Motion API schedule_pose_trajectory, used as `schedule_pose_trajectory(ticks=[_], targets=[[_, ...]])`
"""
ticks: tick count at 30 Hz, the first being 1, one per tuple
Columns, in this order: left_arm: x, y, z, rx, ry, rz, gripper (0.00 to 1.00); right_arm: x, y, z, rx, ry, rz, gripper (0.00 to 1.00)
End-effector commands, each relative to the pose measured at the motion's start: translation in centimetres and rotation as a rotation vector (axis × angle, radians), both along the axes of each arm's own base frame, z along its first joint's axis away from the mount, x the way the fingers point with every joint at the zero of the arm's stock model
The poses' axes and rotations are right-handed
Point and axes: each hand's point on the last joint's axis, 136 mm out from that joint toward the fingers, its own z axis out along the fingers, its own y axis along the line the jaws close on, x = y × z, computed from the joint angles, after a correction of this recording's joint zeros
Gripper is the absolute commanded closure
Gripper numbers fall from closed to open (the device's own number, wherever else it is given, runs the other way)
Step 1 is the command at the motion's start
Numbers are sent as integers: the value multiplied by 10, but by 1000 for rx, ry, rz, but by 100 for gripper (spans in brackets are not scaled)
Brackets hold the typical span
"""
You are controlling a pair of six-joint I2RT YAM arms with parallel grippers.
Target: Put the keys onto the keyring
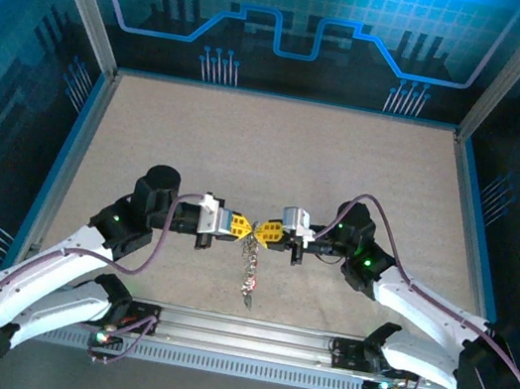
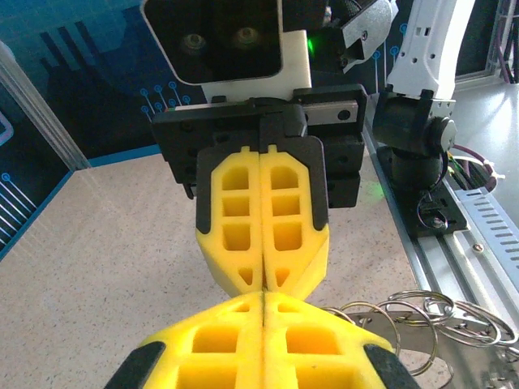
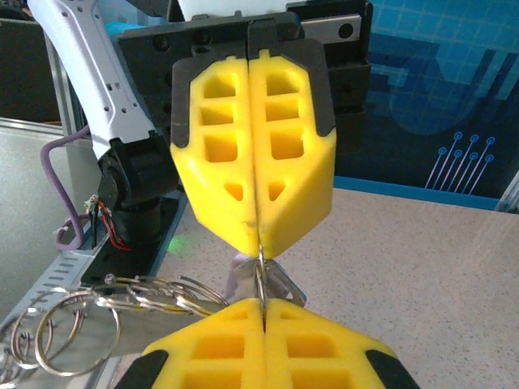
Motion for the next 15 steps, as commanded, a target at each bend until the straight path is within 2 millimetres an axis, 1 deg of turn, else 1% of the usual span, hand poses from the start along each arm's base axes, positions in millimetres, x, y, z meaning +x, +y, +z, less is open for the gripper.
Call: schedule_pose_trajectory(ticks=[1,8,15], targets=[[-9,0,-6,12,-2,-54,100,10,0,27,75,-25,-18,100],[-9,2,-7,6,-28,-41,100,23,-7,30,110,24,-70,100],[-11,1,-13,18,-52,-52,100,27,-10,34,137,47,-97,100]])
